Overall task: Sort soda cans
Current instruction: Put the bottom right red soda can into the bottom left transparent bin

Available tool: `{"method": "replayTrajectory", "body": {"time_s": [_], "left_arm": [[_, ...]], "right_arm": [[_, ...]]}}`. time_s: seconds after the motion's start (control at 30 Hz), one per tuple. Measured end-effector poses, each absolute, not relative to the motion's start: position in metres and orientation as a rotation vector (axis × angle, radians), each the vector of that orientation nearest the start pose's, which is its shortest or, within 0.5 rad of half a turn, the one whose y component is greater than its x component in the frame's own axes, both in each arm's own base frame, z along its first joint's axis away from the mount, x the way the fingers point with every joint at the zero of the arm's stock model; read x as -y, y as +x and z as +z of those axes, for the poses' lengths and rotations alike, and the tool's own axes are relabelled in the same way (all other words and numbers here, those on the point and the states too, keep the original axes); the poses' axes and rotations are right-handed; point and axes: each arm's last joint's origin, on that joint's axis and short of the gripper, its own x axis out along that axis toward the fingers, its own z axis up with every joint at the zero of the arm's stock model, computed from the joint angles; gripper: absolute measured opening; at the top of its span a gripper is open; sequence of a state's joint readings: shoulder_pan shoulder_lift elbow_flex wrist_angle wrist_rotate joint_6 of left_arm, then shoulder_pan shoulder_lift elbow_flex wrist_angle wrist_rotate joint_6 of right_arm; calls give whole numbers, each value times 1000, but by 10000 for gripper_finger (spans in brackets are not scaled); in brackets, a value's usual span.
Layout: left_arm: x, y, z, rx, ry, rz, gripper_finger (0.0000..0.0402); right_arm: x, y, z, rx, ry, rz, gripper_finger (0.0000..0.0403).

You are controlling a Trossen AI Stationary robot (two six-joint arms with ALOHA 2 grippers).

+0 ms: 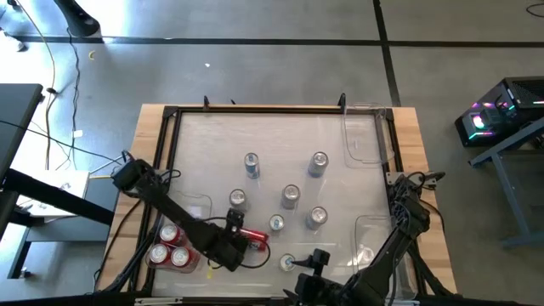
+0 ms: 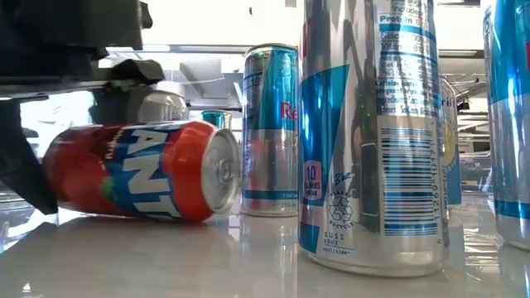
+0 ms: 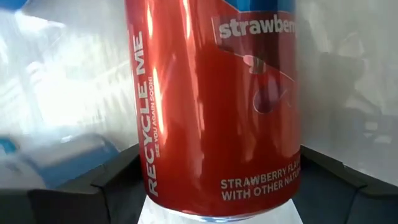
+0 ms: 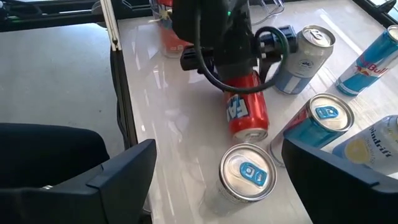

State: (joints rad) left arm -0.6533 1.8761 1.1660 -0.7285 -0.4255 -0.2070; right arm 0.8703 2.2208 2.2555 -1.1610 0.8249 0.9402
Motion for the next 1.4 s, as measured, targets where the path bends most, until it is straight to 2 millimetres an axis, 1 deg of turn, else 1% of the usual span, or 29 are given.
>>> {"method": "replayTrajectory", "body": {"time_s": [0.2, 0.3, 0.4, 0.5, 0.63, 0.73, 0.8, 0.9, 1.07, 1.23, 1.4], "left_arm": [[204, 262, 159, -1189, 465, -21, 305], [203, 253, 165, -1131, 385, 9, 304], [198, 243, 160, -1126, 327, 33, 306], [194, 240, 153, -1172, 282, 21, 312], [191, 243, 148, -1199, 243, -2, 314], [188, 245, 149, -1218, 223, -14, 315], [188, 245, 150, -1236, 230, -52, 317], [186, 246, 150, -1263, 224, -102, 325], [179, 250, 148, -1330, 156, -163, 341], [174, 254, 148, -1333, 134, -141, 345], [178, 259, 160, -1330, 135, -140, 346]], "right_arm": [[-336, 315, 303, -665, 56, -296, 344], [-335, 316, 303, -666, 50, -297, 344], [-334, 317, 303, -672, 36, -299, 344], [-332, 319, 303, -677, 17, -296, 344], [-328, 323, 303, -685, 14, -299, 344], [-324, 327, 302, -702, 19, -297, 344], [-322, 328, 302, -715, 16, -290, 344], [-320, 331, 302, -724, 5, -285, 344], [-320, 331, 302, -726, -2, -282, 344], [-320, 331, 302, -726, 6, -284, 344], [-320, 331, 302, -727, 6, -283, 344]]}}
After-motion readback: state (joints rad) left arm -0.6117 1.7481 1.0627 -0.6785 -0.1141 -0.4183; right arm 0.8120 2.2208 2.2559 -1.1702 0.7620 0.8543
